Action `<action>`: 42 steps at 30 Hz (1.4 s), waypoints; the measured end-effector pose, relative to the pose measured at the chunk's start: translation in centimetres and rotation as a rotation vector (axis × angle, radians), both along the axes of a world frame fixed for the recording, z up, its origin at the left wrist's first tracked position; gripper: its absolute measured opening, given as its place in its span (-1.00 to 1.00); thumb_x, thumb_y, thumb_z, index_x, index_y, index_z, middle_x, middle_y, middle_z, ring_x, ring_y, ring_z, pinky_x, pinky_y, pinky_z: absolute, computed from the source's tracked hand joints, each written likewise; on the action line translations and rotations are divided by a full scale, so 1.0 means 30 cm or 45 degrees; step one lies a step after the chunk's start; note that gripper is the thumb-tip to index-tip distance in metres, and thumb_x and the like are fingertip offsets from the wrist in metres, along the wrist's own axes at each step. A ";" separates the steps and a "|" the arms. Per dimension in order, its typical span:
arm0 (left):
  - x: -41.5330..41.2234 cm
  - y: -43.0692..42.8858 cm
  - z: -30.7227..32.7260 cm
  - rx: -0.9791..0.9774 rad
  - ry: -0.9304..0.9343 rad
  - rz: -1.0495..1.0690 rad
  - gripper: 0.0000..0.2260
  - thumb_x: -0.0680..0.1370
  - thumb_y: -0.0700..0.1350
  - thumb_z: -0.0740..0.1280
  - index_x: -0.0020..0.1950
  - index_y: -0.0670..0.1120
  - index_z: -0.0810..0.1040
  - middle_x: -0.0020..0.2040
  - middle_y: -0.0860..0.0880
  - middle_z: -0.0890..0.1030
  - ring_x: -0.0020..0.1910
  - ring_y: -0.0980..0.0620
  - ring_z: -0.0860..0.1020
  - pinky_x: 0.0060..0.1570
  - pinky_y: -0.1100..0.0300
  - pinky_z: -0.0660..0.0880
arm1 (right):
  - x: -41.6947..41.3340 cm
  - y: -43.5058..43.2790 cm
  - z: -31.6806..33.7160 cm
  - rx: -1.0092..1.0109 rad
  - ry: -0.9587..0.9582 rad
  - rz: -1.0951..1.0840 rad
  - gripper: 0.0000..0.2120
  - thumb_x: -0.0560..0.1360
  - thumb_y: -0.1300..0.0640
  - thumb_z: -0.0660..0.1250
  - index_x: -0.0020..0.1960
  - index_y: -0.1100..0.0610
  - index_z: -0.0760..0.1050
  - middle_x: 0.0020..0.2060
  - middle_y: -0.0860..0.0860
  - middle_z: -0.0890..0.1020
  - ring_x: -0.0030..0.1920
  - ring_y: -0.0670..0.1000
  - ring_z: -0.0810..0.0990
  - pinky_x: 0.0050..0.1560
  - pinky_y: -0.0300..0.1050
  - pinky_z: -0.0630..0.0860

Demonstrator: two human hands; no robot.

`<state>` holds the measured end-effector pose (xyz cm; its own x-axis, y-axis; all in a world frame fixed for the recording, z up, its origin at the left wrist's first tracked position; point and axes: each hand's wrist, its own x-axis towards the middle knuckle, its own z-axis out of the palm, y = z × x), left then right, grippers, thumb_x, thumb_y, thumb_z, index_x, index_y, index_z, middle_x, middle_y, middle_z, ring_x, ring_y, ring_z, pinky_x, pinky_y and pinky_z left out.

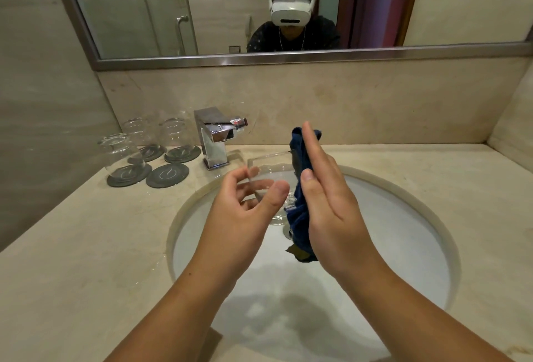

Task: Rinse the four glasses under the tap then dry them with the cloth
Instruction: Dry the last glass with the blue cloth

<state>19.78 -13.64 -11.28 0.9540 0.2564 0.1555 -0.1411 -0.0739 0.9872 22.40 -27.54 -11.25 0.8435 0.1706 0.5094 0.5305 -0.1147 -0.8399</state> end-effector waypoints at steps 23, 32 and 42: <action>0.011 0.001 -0.008 -0.035 0.051 0.027 -0.40 0.38 0.35 0.56 0.31 0.17 0.50 0.10 0.22 0.74 0.11 0.25 0.69 0.32 -0.02 0.57 | 0.006 0.002 -0.002 0.010 0.024 0.004 -0.46 0.79 0.11 0.08 0.59 -0.44 0.10 0.41 -0.63 0.27 0.51 -0.39 0.30 0.57 0.00 0.36; 0.007 0.020 0.001 -0.203 0.081 -0.229 -0.56 0.40 0.26 0.39 0.22 0.11 0.61 0.14 0.11 0.75 0.21 0.13 0.69 0.16 0.19 0.59 | 0.022 -0.016 0.002 0.270 0.305 0.052 -0.50 0.79 0.09 0.10 0.59 -0.41 0.24 0.50 -0.41 0.41 0.34 -0.54 0.39 0.24 -0.58 0.39; 0.031 0.018 -0.035 -0.073 0.042 -0.016 -0.58 0.58 0.28 0.37 0.33 0.07 0.56 0.12 0.10 0.74 0.17 0.11 0.70 0.32 -0.09 0.59 | 0.026 -0.016 -0.001 0.132 0.231 0.040 -0.46 0.79 0.12 0.09 0.63 -0.38 0.13 0.57 -0.42 0.29 0.49 -0.48 0.25 0.37 -0.60 0.22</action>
